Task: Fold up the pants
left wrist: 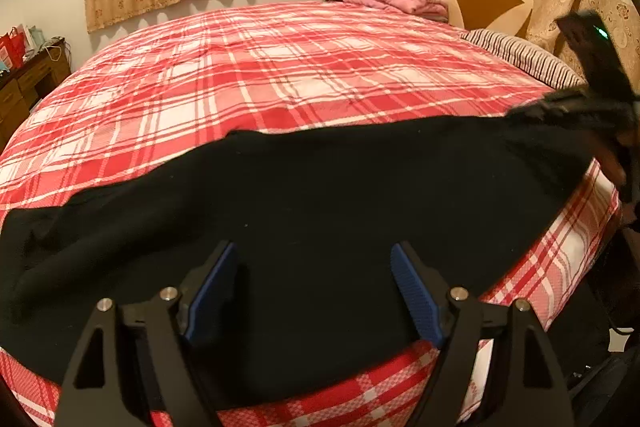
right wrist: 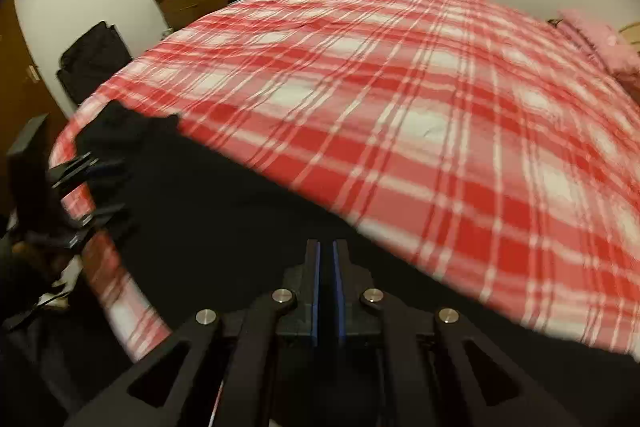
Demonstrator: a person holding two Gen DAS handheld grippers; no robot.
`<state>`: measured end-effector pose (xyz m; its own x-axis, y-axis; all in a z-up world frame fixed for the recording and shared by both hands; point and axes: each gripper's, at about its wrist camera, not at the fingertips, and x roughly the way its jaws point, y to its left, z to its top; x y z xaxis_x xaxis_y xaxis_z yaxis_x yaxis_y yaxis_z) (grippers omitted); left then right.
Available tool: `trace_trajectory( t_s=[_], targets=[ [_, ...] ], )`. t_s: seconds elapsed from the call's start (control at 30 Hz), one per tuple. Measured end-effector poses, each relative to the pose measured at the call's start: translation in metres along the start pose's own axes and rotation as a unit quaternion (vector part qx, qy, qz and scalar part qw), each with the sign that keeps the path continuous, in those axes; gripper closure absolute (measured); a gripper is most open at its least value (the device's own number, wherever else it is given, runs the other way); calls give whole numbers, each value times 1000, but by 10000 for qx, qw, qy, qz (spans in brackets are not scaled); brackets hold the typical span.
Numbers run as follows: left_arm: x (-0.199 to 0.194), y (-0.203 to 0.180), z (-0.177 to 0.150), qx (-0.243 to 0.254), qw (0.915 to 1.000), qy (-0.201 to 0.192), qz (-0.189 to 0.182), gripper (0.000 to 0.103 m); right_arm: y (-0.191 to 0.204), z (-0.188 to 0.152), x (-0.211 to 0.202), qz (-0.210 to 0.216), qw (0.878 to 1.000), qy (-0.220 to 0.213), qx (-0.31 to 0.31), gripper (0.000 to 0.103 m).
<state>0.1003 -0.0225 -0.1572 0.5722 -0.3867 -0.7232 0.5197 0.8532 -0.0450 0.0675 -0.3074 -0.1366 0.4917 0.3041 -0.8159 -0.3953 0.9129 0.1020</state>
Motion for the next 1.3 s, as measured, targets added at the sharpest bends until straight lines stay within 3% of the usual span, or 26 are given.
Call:
trace_trajectory(
  t_s=[0.17, 0.3, 0.5, 0.67, 1.07, 1.1, 1.2, 1.3],
  targets=[
    [9, 0, -5, -18, 9999, 116, 74, 21, 6, -31, 21, -430, 9978, 513, -27, 97],
    [3, 2, -4, 13, 9998, 115, 149, 22, 2, -36, 18, -430, 9982, 357, 237, 96],
    [-4, 25, -4, -204, 9987, 72, 455, 21, 21, -29, 20, -972, 9939, 487, -163, 96],
    [0, 37, -14, -240, 9980, 166, 568, 20, 17, -36, 14, -1375, 9897, 382, -102, 96],
    [0, 37, -12, -229, 9979, 142, 581, 18, 20, -39, 8, -1475, 9885, 309, -76, 92],
    [0, 37, -12, -230, 9980, 139, 574, 18, 23, -39, 7, -1505, 9881, 300, -132, 86],
    [0, 37, -13, -225, 9981, 136, 566, 18, 27, -38, 7, -1639, 9859, 287, -148, 50],
    [-1, 38, -13, -223, 9981, 126, 558, 18, 25, -37, 6, -1553, 9876, 217, -47, 49]
  ],
)
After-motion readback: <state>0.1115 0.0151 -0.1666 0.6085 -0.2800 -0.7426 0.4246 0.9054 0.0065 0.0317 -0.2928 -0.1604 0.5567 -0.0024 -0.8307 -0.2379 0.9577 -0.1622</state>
